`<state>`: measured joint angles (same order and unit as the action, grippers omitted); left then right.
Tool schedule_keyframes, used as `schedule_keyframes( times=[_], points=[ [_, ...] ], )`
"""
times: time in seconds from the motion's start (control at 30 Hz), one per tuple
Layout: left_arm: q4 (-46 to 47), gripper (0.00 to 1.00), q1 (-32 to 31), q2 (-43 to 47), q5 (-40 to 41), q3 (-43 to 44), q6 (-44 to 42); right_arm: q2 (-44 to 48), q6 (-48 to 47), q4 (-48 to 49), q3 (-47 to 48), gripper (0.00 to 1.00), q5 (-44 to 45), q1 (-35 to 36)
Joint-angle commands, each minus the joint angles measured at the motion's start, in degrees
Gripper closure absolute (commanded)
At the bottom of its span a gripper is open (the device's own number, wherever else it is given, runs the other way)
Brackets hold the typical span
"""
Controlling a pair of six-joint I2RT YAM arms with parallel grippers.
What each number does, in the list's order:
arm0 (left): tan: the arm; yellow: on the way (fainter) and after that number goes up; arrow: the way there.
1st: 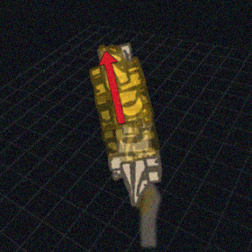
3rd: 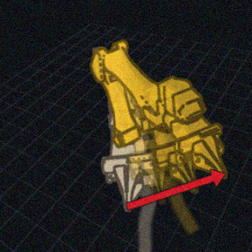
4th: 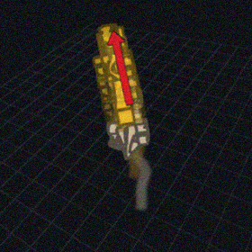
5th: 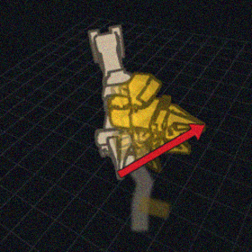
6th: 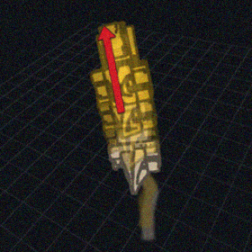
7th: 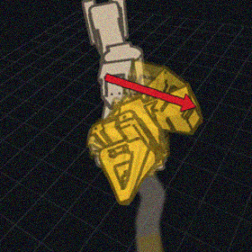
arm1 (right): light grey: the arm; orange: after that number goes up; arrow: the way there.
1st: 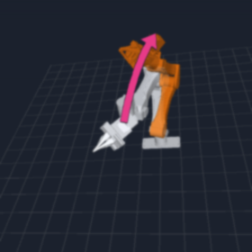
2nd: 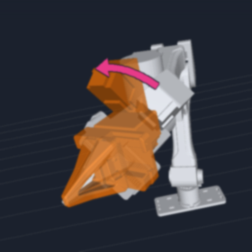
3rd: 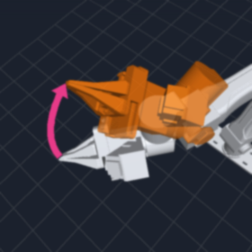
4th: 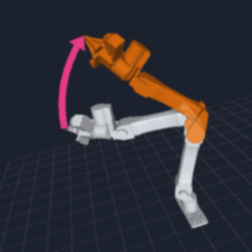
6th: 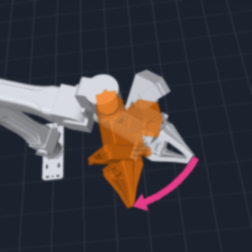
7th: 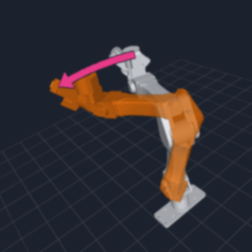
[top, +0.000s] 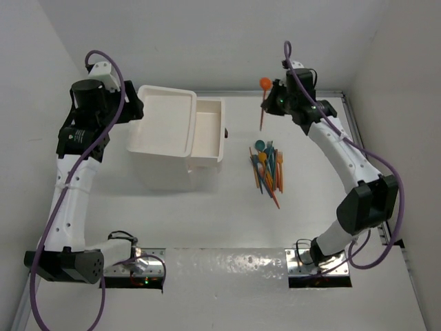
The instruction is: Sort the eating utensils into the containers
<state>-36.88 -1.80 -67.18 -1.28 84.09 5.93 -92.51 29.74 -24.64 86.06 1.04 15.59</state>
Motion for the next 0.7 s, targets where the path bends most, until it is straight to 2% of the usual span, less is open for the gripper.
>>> schedule_keyframes(
  times=[0.0,0.17,0.37,0.43,0.5,0.53,0.6,0.67],
  points=[
    [-0.29,0.35,-0.66,0.82,1.1,-0.07,-0.05,-0.12,6.1,-0.94,5.16,1.0,-4.81,6.88],
    [-1.0,0.31,-0.75,0.91,1.01,0.98,0.39,-5.04,10.95,4.6,9.38,1.0,-6.75,13.22],
    [-1.35,0.26,-0.75,1.35,1.01,1.07,0.92,-9.61,16.05,9.87,8.78,1.0,-5.53,17.97],
    [-1.35,0.25,-0.75,1.52,1.01,0.81,1.1,-10.93,17.98,10.93,8.51,0.97,-5.08,19.2],
    [-1.35,0.25,-0.75,1.61,1.01,0.63,1.1,-11.81,18.08,10.93,8.95,0.91,-4.91,19.47],
    [-1.44,0.24,-0.75,1.7,0.75,0.63,1.1,-12.16,17.9,10.15,9.73,0.77,-4.56,19.65],
    [-1.52,0.24,-0.75,1.79,0.75,0.46,1.1,-12.08,16.68,9.18,10.09,0.72,-3.24,19.83],
    [-1.61,0.23,-0.75,2.14,0.93,0.46,1.01,-10.94,15.01,7.77,9.83,0.6,-1.49,19.82]
  ],
)
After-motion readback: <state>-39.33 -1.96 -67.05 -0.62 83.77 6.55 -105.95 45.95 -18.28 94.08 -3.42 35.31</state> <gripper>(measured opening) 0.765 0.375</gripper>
